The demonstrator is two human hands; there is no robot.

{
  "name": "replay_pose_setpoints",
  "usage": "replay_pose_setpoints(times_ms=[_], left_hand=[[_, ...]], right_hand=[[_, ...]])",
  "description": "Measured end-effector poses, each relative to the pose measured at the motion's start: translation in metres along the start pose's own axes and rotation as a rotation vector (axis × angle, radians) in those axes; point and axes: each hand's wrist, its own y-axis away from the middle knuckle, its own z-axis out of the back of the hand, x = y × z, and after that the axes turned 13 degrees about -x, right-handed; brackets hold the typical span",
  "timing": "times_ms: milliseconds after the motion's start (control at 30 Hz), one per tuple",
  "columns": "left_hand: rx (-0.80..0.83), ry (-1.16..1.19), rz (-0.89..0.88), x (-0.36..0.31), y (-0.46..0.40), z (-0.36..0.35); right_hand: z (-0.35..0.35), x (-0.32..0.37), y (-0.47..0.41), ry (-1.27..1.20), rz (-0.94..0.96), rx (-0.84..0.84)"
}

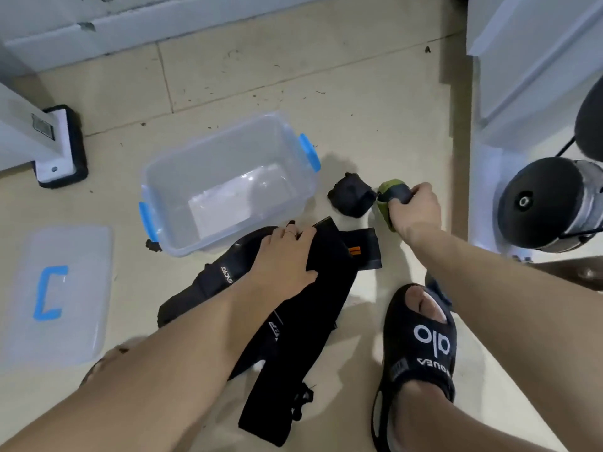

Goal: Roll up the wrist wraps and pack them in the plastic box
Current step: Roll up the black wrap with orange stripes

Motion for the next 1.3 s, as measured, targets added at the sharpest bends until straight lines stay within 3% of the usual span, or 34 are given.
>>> replay_pose_setpoints(times_ms=[233,300,400,467,567,667,733,867,967,1067,1167,1233,1300], left_hand=[[-0.118,0.047,0.025,0.009,-0.012,-0.016],[-0.087,0.112,0.058,0.010,-0.010,-0.009],[-0.074,0.214,0.085,0.009,0.003,0.004],[-0.088,0.254,0.103,0.008,0.018,0.013],[-0.116,0.282,0.100,0.008,0.048,0.027],[-0.127,0.311,0.094,0.016,0.085,0.045],[-0.117,0.348,0.102,0.021,0.111,0.062],[-0.054,0.320,0.128,0.036,0.152,0.093],[-0.170,0.361,0.243,0.051,0.169,0.107],[-0.273,0.619,0.563,0.052,0.179,0.130],[-0.120,1.052,0.804,0.043,0.202,0.160],[0.022,1.320,0.755,0.034,0.220,0.173],[0.119,1.440,0.600,0.024,0.235,0.177]], right_hand=[[-0.018,-0.024,0.001,0.184,0.073,-0.012],[-0.012,-0.019,0.011,0.260,0.177,-0.096],[0.000,-0.012,0.039,0.185,0.382,-0.199],[0.005,-0.005,0.063,0.065,0.412,-0.024],[0.009,0.004,0.106,0.007,0.382,0.455],[0.009,0.009,0.138,0.021,0.358,0.689],[0.016,0.014,0.152,-0.013,0.292,0.749],[0.042,0.033,0.177,0.068,0.369,0.838],[0.068,0.053,0.196,0.007,0.293,0.977],[0.094,0.071,0.213,-0.181,0.191,1.109],[0.117,0.085,0.232,-0.349,0.140,1.166],[0.128,0.092,0.245,-0.445,0.104,1.122],[0.137,0.095,0.257,-0.544,0.065,1.085]])
